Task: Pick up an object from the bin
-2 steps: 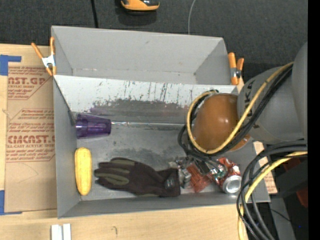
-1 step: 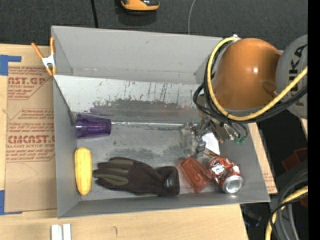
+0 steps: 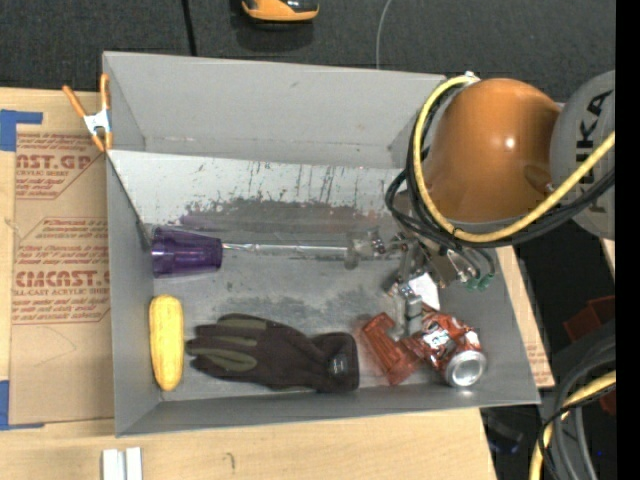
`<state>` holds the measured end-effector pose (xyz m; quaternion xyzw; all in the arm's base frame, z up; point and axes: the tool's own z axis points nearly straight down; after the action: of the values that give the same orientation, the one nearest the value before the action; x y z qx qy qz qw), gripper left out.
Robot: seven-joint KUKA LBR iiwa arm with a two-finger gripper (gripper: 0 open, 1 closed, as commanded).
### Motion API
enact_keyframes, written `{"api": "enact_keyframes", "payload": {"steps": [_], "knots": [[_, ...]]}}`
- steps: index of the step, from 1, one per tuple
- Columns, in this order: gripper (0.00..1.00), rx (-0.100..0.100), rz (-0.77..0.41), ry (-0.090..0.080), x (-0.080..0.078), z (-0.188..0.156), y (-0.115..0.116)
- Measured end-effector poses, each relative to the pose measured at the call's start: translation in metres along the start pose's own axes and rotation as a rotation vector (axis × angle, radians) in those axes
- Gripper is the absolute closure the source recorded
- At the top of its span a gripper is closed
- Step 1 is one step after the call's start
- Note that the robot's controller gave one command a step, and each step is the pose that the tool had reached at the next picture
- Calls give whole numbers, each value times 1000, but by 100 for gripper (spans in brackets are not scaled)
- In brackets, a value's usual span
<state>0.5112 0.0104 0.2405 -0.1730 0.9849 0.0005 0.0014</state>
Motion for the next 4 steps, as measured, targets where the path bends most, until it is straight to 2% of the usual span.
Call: {"api": "enact_keyframes", "payload": {"steps": [1,2,3,4], "knots": [[0,0,0,0,0,0,0],[0,1,-58,-1,2,27,4],[0,-1,-37,2,4,50,-2],[0,0,-98,2,1,55,30]]}}
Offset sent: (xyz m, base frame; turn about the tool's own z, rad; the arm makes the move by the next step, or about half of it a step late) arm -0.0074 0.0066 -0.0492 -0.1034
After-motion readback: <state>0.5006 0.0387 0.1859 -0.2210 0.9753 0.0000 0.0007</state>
